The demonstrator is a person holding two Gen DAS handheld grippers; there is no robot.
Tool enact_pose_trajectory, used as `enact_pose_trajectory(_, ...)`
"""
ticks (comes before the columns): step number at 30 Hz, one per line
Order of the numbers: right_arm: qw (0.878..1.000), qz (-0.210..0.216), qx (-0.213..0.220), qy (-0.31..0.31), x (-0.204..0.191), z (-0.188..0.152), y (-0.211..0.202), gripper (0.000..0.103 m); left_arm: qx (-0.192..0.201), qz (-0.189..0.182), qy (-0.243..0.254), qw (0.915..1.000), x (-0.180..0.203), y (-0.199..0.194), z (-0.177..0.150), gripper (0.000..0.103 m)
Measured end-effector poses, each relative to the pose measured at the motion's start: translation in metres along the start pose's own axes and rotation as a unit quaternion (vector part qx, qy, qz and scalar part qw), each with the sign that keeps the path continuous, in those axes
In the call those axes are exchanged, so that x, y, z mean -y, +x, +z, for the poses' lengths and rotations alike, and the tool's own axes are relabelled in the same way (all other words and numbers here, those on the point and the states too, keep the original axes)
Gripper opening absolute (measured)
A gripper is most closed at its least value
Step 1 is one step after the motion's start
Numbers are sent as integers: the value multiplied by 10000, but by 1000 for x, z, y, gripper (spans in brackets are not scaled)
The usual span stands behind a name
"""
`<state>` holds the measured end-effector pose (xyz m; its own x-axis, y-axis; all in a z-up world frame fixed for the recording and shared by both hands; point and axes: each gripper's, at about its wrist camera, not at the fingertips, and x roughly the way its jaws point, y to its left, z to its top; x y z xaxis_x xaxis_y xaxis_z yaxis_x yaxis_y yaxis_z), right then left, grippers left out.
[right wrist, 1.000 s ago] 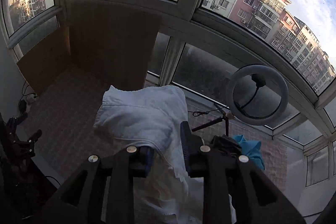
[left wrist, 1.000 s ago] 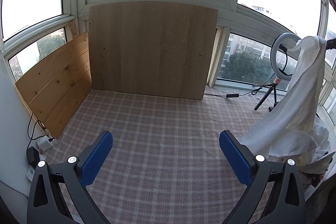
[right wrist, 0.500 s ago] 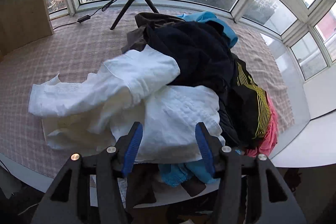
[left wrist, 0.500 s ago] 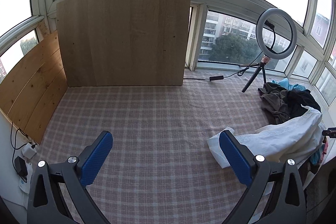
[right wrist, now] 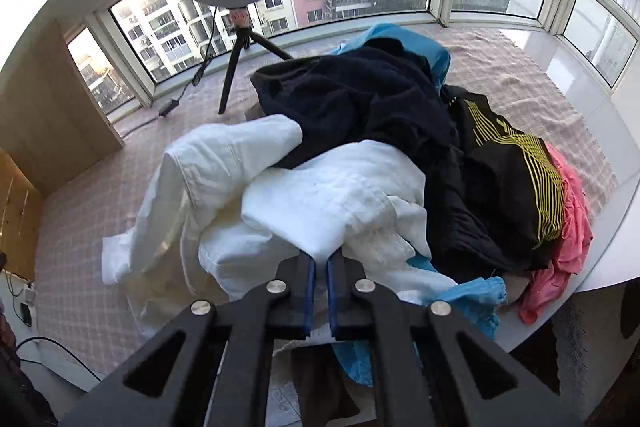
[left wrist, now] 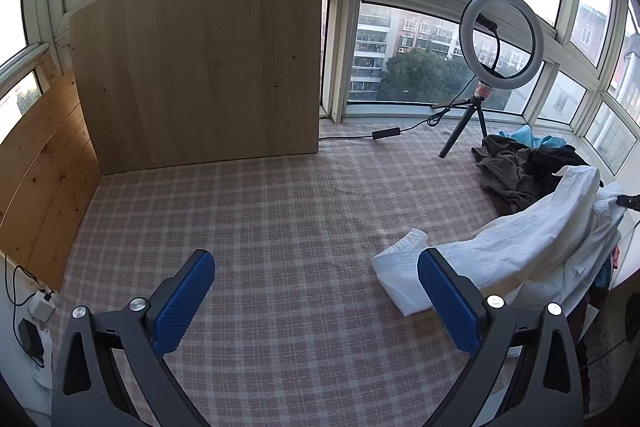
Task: Fold clothes
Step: 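Pull the white shirt out of the pile and lower it onto the blanket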
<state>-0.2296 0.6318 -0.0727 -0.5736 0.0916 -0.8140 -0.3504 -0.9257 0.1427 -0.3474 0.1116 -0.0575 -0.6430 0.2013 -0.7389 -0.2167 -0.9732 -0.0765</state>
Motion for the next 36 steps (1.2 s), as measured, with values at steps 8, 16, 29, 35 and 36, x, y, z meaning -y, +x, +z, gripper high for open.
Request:
enact_pose_trajectory(8,9767,959,1239,-1468,-162,89,-120,4,209,-18,-150,9997,-16,-10,-1,102)
enact_pose_trajectory(16,9347,1699,453,-3088,-338,72,-92,4,245,426,-615,9969,-57,-22,-11,102)
enact_pose_trajectory(29,9863,-274,-807,-1412,-87,12,13,63,54,351,-395,9986,-32,-2,0,102)
enact_pose_trajectory(35,9920,-878,-832,-370,-6,7,81,63,-20,157,94,9998,7,4,7,102)
enact_pose_trajectory(36,9914,-869,-850,-486,-8,7,91,63,-17,149,174,9997,12,4,7,102)
